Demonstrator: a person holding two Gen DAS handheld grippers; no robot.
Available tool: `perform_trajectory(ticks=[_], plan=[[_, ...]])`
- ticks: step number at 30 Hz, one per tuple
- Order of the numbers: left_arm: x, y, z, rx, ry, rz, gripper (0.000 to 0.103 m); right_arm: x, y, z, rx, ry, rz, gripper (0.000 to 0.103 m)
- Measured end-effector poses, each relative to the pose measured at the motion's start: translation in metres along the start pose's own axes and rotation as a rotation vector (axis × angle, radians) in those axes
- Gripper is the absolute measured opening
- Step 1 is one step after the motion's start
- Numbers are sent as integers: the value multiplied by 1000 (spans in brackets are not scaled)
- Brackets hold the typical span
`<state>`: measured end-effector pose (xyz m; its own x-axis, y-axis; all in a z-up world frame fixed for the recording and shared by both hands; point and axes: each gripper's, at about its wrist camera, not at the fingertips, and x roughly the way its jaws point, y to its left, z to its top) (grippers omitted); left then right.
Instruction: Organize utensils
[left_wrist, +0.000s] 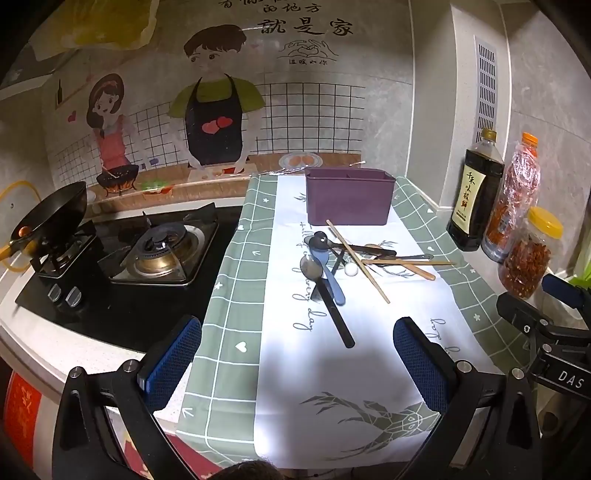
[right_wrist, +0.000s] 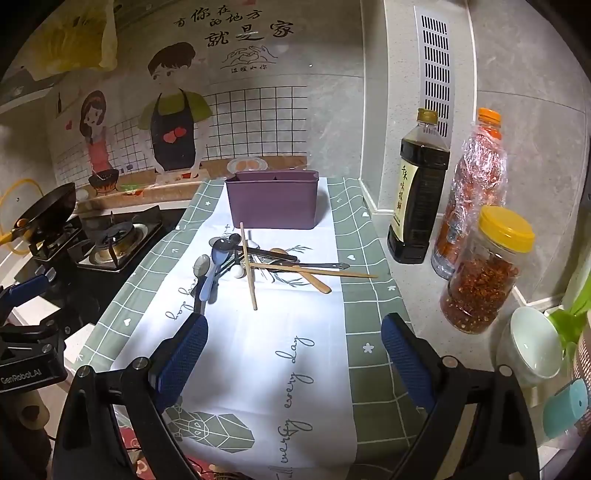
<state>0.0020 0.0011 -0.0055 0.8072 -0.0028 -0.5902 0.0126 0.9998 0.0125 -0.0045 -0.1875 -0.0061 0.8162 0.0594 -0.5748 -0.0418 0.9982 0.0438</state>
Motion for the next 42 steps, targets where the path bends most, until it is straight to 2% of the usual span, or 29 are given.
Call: perform_trajectory(ticks=[42], plan=[[-9, -11, -4, 4, -4, -3, 103, -8, -3, -7, -1, 6, 6, 94]])
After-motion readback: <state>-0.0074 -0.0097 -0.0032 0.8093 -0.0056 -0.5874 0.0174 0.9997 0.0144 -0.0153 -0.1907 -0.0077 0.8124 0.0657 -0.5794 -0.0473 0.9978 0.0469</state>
